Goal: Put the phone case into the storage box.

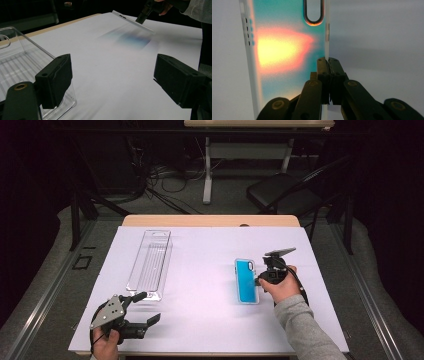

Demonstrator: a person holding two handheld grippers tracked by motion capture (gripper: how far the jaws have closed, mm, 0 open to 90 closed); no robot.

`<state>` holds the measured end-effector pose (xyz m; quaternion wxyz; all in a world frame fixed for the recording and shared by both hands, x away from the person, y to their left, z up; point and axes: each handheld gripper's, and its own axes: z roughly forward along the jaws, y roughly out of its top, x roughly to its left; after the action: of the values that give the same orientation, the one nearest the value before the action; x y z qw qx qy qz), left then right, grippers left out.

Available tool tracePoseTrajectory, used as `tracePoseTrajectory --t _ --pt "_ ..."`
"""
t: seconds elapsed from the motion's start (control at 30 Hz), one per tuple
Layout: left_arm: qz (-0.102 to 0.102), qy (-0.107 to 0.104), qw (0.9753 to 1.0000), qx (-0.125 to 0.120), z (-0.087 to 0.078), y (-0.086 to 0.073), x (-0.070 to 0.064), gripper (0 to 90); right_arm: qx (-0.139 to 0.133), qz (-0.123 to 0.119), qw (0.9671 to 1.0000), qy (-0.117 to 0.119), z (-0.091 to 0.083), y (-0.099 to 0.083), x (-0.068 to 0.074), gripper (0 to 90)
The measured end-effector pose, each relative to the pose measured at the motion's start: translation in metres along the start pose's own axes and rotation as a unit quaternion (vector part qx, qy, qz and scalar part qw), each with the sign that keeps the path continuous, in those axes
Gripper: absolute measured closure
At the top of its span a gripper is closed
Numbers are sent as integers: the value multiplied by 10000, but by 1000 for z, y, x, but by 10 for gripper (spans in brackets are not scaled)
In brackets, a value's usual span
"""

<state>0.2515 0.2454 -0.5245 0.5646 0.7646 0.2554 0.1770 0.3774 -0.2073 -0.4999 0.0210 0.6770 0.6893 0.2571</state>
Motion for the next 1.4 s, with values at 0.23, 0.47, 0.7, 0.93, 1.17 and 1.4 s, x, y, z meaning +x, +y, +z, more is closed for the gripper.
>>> tracePoseTrajectory --t 0.23,0.47,0.7,0.93,1.17,1.4 --pt "-6 29 10000 40 0 1 1 156 -590 -367 9976 0 -6 -9 2 892" --pt "-166 -88 9998 118 1 3 3 156 -1152 -567 9916 140 -11 -15 7 894" --pt "-299 87 9995 88 1 14 7 156 -1768 -845 9802 293 -13 -19 16 894" --pt "-394 176 9990 110 7 27 11 156 -2224 -984 9690 438 -18 -18 21 894" --pt "-181 -26 9997 143 23 46 10 156 -2442 -1069 9625 509 -22 -17 25 894" --pt "-32 -78 9999 66 36 69 8 160 -2672 -1118 9552 606 -31 -13 30 894"
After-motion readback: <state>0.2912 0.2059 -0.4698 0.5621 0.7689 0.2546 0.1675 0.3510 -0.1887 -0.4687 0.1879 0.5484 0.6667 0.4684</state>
